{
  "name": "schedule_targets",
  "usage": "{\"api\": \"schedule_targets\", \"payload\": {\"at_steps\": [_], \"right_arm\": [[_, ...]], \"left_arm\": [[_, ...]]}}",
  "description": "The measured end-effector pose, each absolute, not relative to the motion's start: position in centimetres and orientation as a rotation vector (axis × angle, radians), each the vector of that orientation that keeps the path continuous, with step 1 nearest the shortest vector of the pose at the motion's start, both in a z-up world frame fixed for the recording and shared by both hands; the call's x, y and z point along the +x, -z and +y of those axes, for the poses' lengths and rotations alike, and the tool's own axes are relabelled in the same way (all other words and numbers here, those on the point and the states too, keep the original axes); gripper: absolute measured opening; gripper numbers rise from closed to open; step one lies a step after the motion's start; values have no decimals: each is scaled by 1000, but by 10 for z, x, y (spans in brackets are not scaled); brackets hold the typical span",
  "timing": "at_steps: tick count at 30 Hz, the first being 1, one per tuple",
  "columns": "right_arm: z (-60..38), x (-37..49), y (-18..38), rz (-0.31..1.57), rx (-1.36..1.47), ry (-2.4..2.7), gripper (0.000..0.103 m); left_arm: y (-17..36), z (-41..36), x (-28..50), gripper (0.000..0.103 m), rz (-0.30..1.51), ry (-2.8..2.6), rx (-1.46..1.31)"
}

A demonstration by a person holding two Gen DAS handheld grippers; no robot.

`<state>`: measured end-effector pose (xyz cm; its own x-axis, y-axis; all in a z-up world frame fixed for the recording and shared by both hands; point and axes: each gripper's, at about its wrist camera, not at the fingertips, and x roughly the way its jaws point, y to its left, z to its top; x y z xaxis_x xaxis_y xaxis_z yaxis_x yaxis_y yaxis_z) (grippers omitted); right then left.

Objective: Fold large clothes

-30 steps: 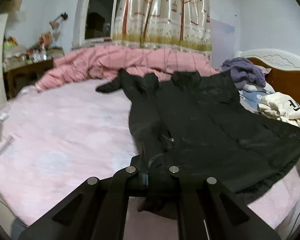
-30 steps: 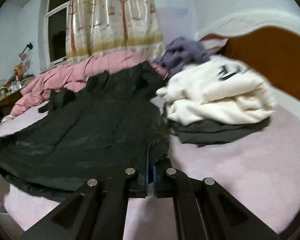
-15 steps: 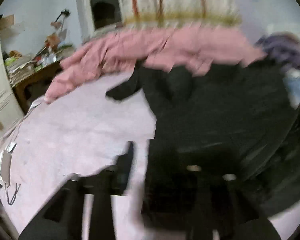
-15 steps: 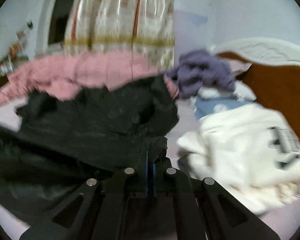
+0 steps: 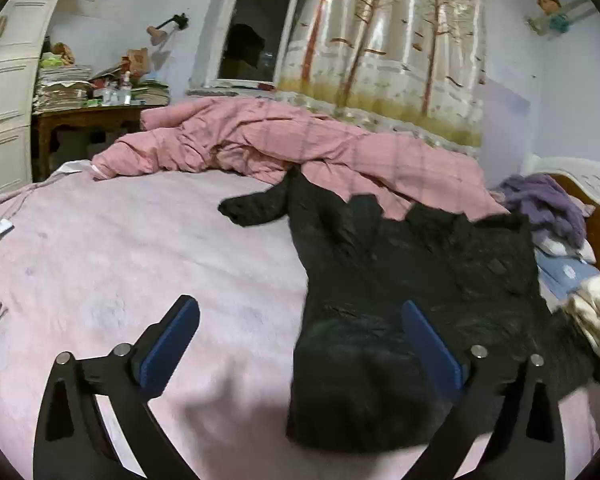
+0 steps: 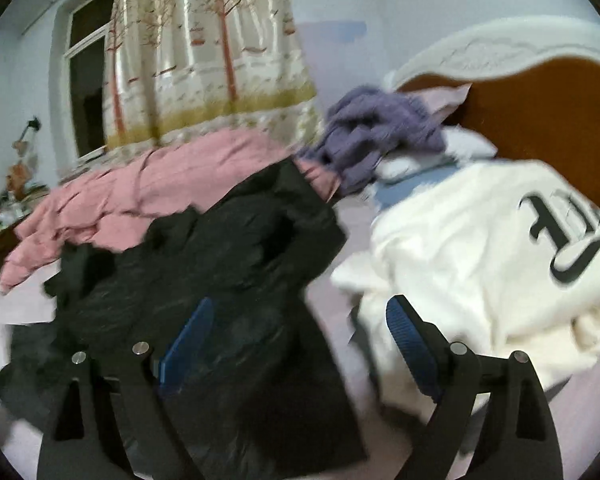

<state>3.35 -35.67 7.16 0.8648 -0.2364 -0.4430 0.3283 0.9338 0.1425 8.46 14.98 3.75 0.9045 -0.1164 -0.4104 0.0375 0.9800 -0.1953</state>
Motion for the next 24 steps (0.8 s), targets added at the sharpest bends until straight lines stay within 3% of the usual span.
{"api": "schedule_targets", "payload": {"at_steps": [5,6,8,9,10,11,12,13,14,17,24], "right_arm": [[-348,35,-36,562,110,234,89],[-351,41,-25,617,120,195,89],[-361,49,-3,717,216,111,68],[-365,51,3,738,248,94,62],[-369,54,6,747,270,89,47],[-370,56,7,752,276,88,38],[-370,57,8,751,276,97,38],[-369,54,6,736,260,123,28],[-366,50,3,720,242,147,11],[-359,32,-8,665,196,252,5],[-342,-34,-14,684,196,340,4]], "left_arm": [[-1,120,104,102,625,143,-137],[3,116,108,97,641,145,-134],[7,111,113,78,650,131,-153],[8,109,115,58,651,122,-157],[9,106,118,40,651,108,-152],[10,102,120,36,659,108,-139],[13,100,120,26,665,120,-133],[14,99,117,10,661,121,-125],[13,101,111,5,647,86,-117],[8,114,93,4,626,60,-173],[13,111,51,3,715,47,-44]]}}
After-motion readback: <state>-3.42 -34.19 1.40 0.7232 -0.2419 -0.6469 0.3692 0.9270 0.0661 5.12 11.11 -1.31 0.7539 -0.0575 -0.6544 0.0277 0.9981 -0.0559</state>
